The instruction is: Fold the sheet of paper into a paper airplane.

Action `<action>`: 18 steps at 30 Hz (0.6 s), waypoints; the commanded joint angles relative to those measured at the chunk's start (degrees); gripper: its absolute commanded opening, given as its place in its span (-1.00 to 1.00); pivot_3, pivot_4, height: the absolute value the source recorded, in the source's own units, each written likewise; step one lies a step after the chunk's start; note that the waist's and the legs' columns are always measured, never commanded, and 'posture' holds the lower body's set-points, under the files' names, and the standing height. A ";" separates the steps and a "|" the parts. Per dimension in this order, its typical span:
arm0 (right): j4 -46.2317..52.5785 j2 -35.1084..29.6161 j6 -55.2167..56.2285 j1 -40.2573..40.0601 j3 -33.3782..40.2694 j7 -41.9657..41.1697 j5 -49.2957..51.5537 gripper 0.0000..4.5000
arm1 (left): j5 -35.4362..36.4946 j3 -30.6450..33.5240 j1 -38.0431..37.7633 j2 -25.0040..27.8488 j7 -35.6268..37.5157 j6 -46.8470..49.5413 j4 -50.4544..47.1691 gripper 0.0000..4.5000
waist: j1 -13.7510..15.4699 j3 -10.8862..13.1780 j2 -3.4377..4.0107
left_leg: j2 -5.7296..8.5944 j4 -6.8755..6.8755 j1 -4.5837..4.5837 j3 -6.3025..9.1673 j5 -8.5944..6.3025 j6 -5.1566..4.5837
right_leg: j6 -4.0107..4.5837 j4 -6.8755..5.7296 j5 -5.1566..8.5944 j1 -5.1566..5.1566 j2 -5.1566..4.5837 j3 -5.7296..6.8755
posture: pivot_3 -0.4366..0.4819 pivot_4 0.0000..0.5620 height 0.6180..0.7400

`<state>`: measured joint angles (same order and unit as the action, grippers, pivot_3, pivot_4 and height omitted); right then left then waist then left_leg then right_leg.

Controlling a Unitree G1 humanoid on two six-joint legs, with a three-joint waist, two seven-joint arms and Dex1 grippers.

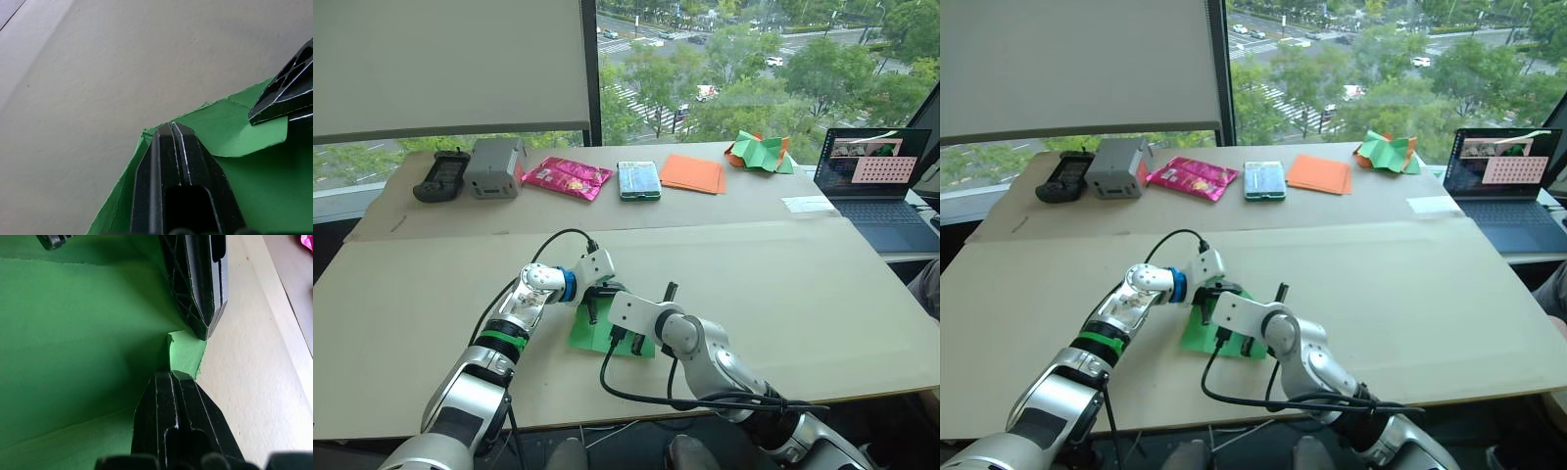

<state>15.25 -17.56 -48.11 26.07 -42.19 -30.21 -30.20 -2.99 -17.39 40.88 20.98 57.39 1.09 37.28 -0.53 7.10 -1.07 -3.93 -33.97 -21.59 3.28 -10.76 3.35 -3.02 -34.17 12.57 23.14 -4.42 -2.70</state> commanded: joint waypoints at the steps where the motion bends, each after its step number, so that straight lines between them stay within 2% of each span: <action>1: 0.08 -0.63 1.49 0.51 0.11 -0.86 -0.84 -0.87 | -3.42 -2.75 -0.67 -0.20 0.15 0.75 2.74 -1.00 | 0.01 -0.01 0.00 | 0.00 0.00 0.01 0.00 0.00 0.00 | 0.00 0.00 0.00 0.00 0.00 0.00 | -0.05 -0.47 0.44; 5: 0.79 0.19 1.80 -0.07 2.09 -1.13 0.25 -0.30 | -3.32 -2.70 -1.04 -0.55 0.37 0.82 2.80 -1.00 | -0.03 -0.08 -0.03 | 0.00 0.00 0.27 0.00 -0.05 0.08 | 0.00 0.02 0.01 0.00 0.00 0.00 | -0.05 -0.47 0.44; 8: 4.17 2.92 -0.68 -1.25 9.49 -2.31 5.28 0.15 | -3.50 -2.68 -1.13 -0.71 0.50 0.97 2.61 -1.00 | -0.01 -0.10 -0.03 | 0.00 0.00 0.29 0.00 -0.07 0.11 | 0.00 0.02 0.01 -0.02 -0.01 0.01 | -0.05 -0.47 0.44; 11: 6.36 5.71 -2.70 -1.37 17.84 -3.54 11.20 0.15 | -3.64 -2.83 -1.21 -0.80 0.79 0.79 2.54 -1.00 | 0.02 -0.10 -0.02 | 0.00 0.00 0.23 0.00 -0.04 0.06 | -0.01 0.01 0.01 -0.05 -0.01 0.01 | -0.05 -0.47 0.44; 14: 4.55 7.24 -2.47 -0.18 22.52 -2.69 14.66 0.15 | -3.71 -2.89 -1.26 -0.88 0.79 0.70 2.46 -1.00 | 0.02 -0.10 -0.02 | 0.00 0.00 0.20 0.00 -0.01 0.02 | -0.01 -0.01 0.00 -0.08 0.00 0.01 | -0.05 -0.47 0.44; 15: 3.59 7.60 -2.18 0.20 23.47 -2.17 15.37 -0.10 | -3.67 -2.86 -1.24 -0.92 0.81 0.69 2.45 -1.00 | 0.02 -0.10 -0.01 | 0.00 0.00 0.21 0.00 -0.01 0.02 | -0.01 -0.01 0.01 -0.06 -0.01 0.01 | -0.05 -0.47 0.44; 18: 1.16 7.16 -0.08 0.20 22.44 -2.11 16.40 -0.54 | -3.63 -2.78 -1.22 -0.95 0.77 0.64 2.29 -1.00 | 0.02 -0.10 -0.01 | 0.00 0.00 0.22 0.00 -0.04 0.06 | 0.00 0.01 0.01 -0.02 -0.01 0.01 | -0.05 -0.47 0.44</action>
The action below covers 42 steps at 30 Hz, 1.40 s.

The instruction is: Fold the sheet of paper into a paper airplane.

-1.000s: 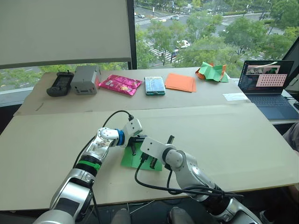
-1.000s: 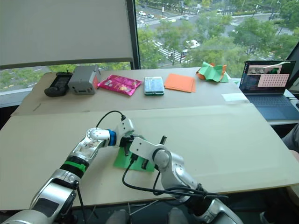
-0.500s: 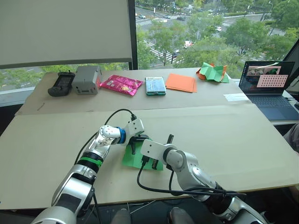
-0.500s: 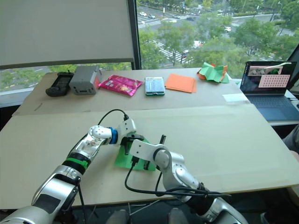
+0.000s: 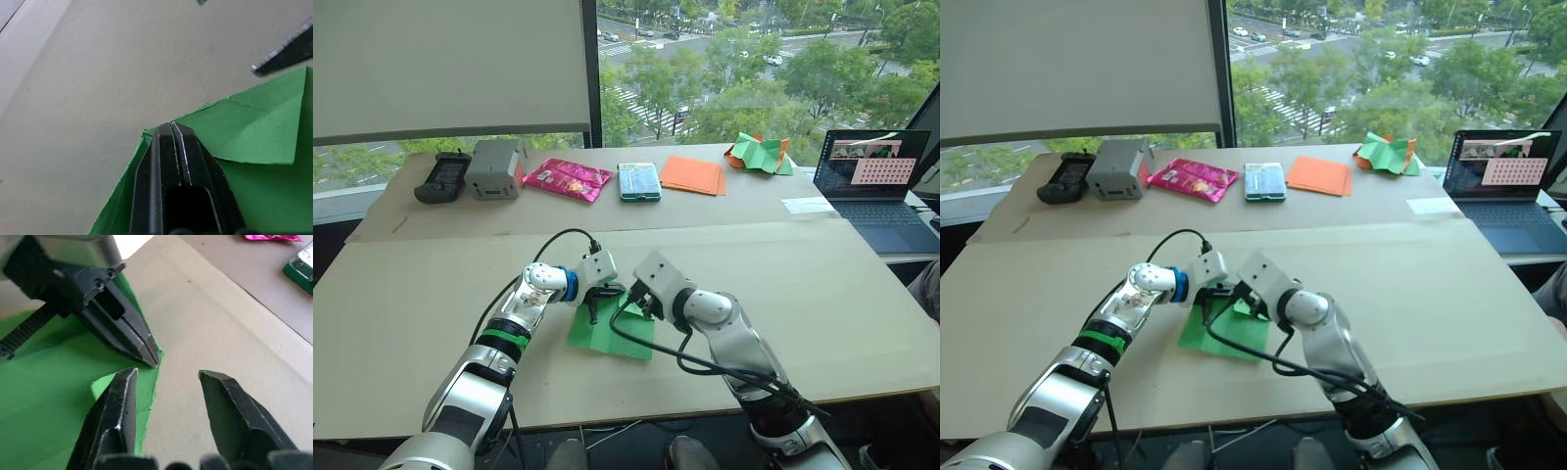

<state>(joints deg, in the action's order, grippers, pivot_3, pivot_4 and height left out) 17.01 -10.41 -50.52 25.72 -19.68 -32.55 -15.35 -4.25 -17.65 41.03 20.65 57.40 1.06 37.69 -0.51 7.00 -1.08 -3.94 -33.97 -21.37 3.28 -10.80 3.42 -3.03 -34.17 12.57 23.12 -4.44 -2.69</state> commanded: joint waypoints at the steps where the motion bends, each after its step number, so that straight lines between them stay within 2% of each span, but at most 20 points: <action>1: -1.02 0.24 2.61 0.44 -0.05 0.32 2.26 -0.69 | -2.42 -2.54 -1.35 -0.62 0.72 0.64 1.83 -1.00 | 0.00 0.00 0.00 | 0.00 0.00 0.00 0.00 0.00 0.00 | 0.00 0.00 0.00 0.00 0.00 0.00 | -0.05 -0.47 0.44; 3: -2.47 0.37 3.45 0.50 -0.57 0.94 2.73 -0.99 | -2.39 -2.44 -1.33 -0.55 0.66 0.75 1.64 -1.00 | -0.02 0.00 0.01 | 0.00 0.01 -0.01 0.00 -0.01 0.01 | 0.00 0.00 0.00 -0.01 0.00 0.00 | -0.05 -0.47 0.44; 13: -10.59 2.01 7.21 1.79 -2.01 4.21 3.96 -0.99 | -2.44 -2.33 -1.55 -0.54 0.38 1.04 0.95 -1.00 | -0.02 0.00 0.01 | 0.00 0.01 -0.05 0.00 0.01 -0.02 | 0.00 0.00 0.00 -0.01 0.00 0.00 | -0.05 -0.47 0.44; 27: -15.90 2.17 4.00 0.25 -4.43 3.25 5.01 -0.99 | -2.93 -2.65 -1.57 -0.59 0.32 0.68 0.68 -1.00 | -0.17 -0.05 0.06 | 0.00 0.01 0.04 0.00 -0.03 0.04 | 0.00 0.01 0.00 -0.01 0.00 0.00 | -0.05 -0.47 0.44; 42: -10.17 -1.38 0.23 -4.05 -6.95 1.90 5.44 -0.99 | -3.11 -2.60 -1.95 -0.61 0.52 0.82 0.45 -1.00 | -0.19 -0.33 0.11 | 0.00 0.01 0.08 0.00 -0.10 0.15 | 0.02 0.05 0.02 -0.02 -0.01 0.00 | -0.05 -0.47 0.44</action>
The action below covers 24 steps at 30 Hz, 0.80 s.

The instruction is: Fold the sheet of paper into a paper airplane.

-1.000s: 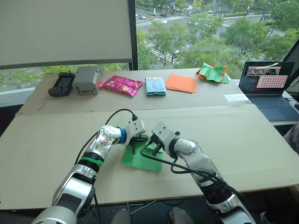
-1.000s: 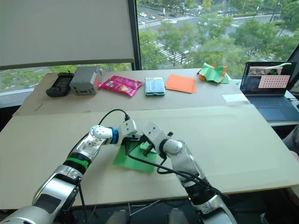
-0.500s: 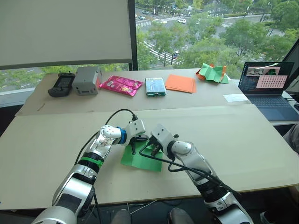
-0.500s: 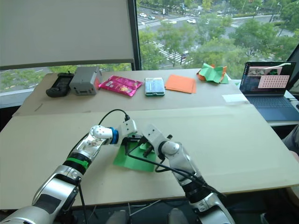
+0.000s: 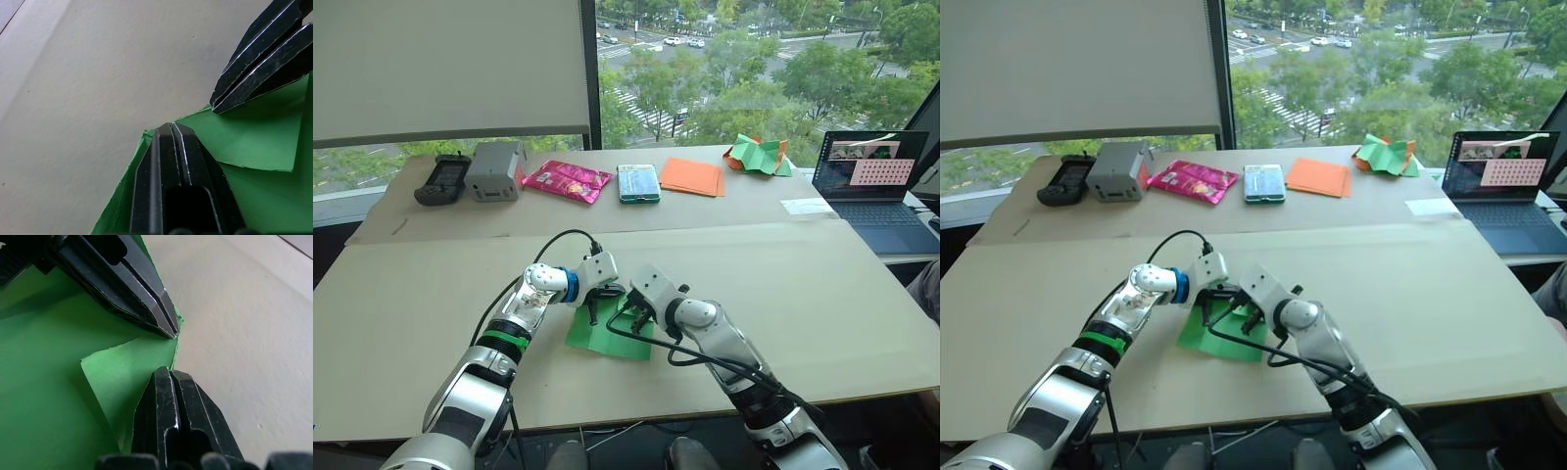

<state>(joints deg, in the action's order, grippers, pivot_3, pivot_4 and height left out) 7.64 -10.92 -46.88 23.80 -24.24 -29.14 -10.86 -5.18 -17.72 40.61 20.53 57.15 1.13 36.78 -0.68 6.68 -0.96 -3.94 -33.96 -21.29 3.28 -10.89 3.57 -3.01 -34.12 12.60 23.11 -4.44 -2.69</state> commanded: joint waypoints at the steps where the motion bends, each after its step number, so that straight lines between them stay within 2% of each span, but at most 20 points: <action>1: -0.33 -1.10 -3.64 -2.39 -2.49 -1.57 0.99 -0.99 | -2.19 -2.55 -1.54 -0.48 0.79 0.75 1.36 -1.00 | -0.02 -0.01 -0.01 | 0.00 0.00 0.00 0.00 -0.08 0.13 | 0.00 0.00 0.00 0.00 0.00 0.00 | -0.05 -0.47 0.44; 24: 11.70 -7.96 -9.96 -12.14 -1.35 -1.04 4.66 -0.99 | -2.35 -2.60 -1.67 -0.13 1.38 0.16 2.01 -1.00 | 0.06 -0.07 -0.10 | 0.00 0.00 0.03 -0.01 -0.17 0.28 | -0.01 0.09 0.11 0.00 -0.06 0.03 | -0.05 -0.47 0.44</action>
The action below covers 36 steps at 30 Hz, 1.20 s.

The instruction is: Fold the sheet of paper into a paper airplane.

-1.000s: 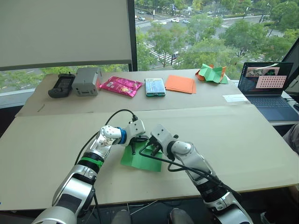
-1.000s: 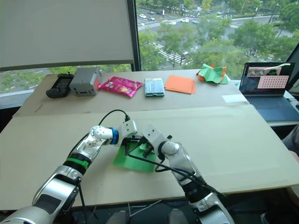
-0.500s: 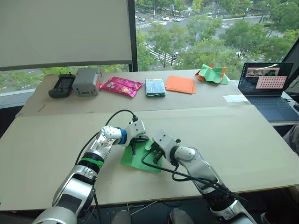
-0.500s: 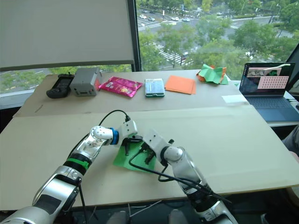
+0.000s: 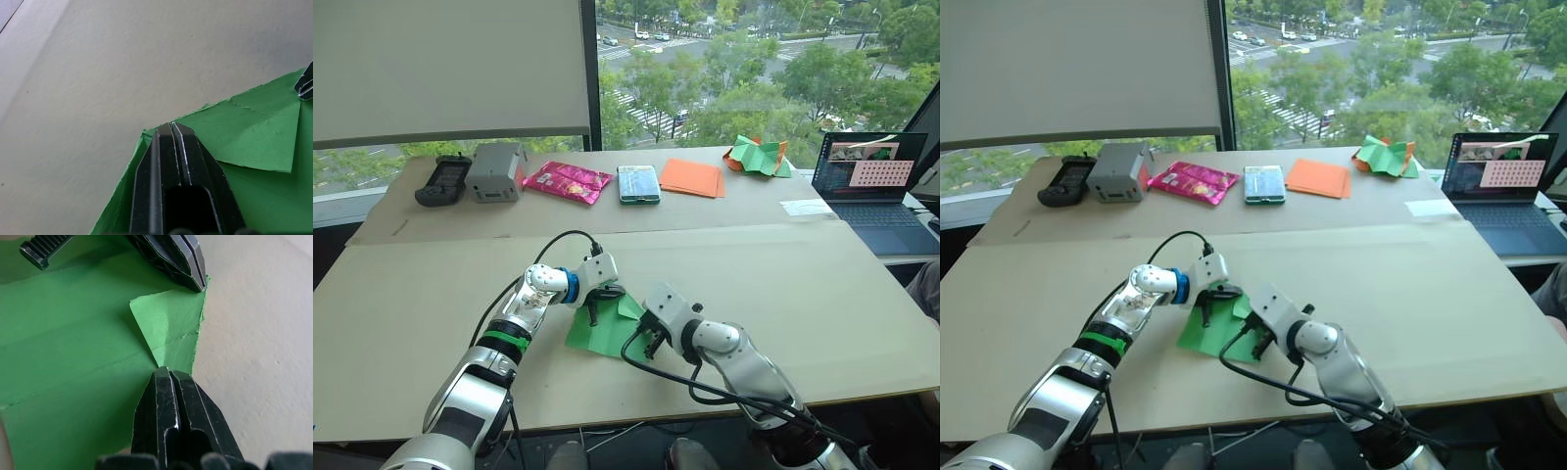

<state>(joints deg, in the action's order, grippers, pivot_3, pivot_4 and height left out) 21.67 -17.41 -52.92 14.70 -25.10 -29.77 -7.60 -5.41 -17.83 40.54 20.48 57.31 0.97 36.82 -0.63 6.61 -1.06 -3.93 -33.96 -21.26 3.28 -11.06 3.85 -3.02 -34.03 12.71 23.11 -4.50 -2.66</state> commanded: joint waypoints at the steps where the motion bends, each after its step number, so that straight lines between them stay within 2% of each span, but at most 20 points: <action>1: -2.19 -1.57 -3.90 -3.36 -0.28 -0.42 1.58 -0.99 | -2.11 -2.49 -1.59 -0.09 1.25 0.31 1.98 -1.00 | 0.00 0.00 0.00 | 0.00 0.00 0.00 0.00 0.00 0.01 | 0.00 0.00 0.01 0.00 0.00 0.00 | -0.05 -0.47 0.44; 7: 2.65 -0.62 0.57 -3.35 6.11 -1.67 6.69 -0.99 | -2.13 -2.57 -1.62 0.00 1.41 0.25 1.89 -1.00 | 0.04 0.03 -0.05 | 0.00 0.01 -0.01 0.00 -0.01 0.02 | 0.00 0.03 0.02 0.00 -0.02 0.02 | -0.05 -0.47 0.44; 14: 5.28 1.86 4.84 0.44 12.52 -2.64 13.68 -0.99 | -2.12 -2.56 -1.72 0.25 1.49 0.22 1.73 -1.00 | -0.06 0.12 -0.05 | 0.00 0.03 -0.11 0.00 -0.02 0.02 | -0.01 0.03 0.02 0.10 -0.01 0.03 | -0.05 -0.47 0.44; 18: 0.62 3.20 6.59 3.37 11.23 -0.78 12.84 -0.99 | -2.08 -2.53 -1.73 0.32 1.49 0.39 1.50 -1.00 | -0.05 0.14 -0.03 | 0.00 0.05 -0.11 0.00 -0.02 0.03 | 0.00 0.04 0.02 0.13 -0.01 0.04 | -0.05 -0.47 0.44; 26: -16.25 5.54 13.23 10.31 6.89 3.62 7.79 -0.99 | -1.90 -2.37 -1.85 0.37 1.52 0.85 0.81 -1.00 | -0.07 0.19 0.03 | 0.00 0.05 -0.16 0.00 0.00 -0.01 | 0.00 0.01 0.02 0.14 0.00 0.04 | -0.05 -0.47 0.44; 36: -19.41 6.35 15.95 11.19 5.15 3.20 7.04 -0.99 | -1.97 -2.36 -2.14 0.15 1.22 0.92 0.61 -1.00 | -0.07 0.19 0.04 | 0.00 0.06 -0.24 0.01 0.07 -0.12 | -0.01 -0.01 0.02 0.12 0.03 0.04 | -0.05 -0.47 0.44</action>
<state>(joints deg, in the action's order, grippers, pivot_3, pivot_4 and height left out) 1.48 -11.59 -38.51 24.63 -19.93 -26.33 -0.72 -5.40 -17.87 40.29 21.05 57.87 0.26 35.68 -0.70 6.80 -1.02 -3.94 -33.90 -21.50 3.29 -10.99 3.73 -3.03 -34.05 12.73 23.23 -4.47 -2.62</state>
